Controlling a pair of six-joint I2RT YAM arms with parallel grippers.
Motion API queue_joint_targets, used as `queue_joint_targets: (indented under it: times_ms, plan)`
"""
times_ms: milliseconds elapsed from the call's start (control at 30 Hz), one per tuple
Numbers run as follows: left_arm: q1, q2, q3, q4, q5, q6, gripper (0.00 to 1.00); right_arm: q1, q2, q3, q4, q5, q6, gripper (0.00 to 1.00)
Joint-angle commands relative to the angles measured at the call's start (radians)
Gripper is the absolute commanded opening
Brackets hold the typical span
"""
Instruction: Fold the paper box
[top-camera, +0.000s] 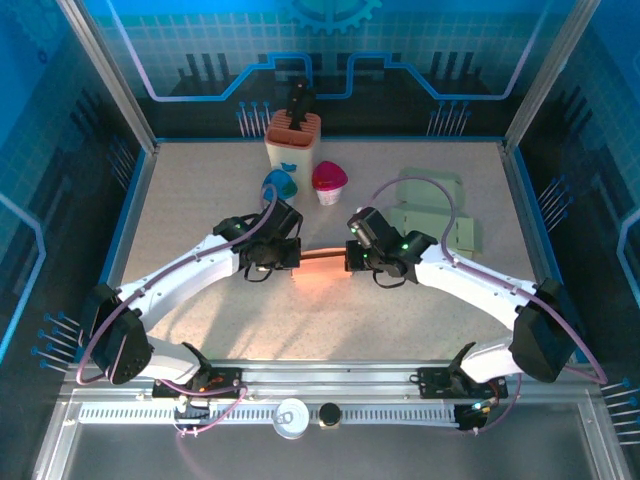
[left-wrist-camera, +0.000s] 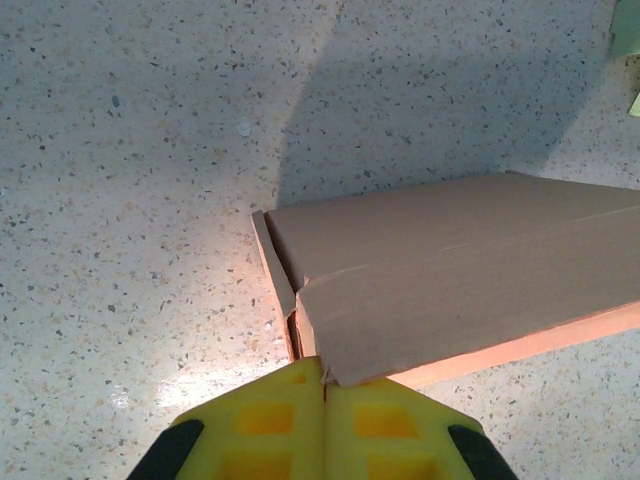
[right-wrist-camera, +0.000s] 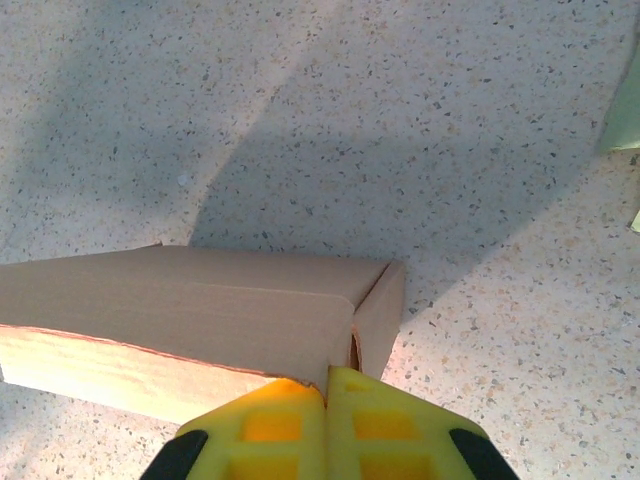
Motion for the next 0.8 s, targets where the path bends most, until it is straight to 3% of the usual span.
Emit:
queue_joint_targets:
  times_ms: [0, 767]
  plan:
    - [-0.005, 0.002, -0.016, 0.025, 0.008, -0.010, 0.00, 0.010, 0.008, -0.019, 0.028, 0.024, 0.020, 0.00]
    - [-0.003, 0.019, -0.097, 0.110, -0.073, 0.079, 0.00, 0.011, 0.042, -0.052, 0.071, 0.063, -0.029, 0.00]
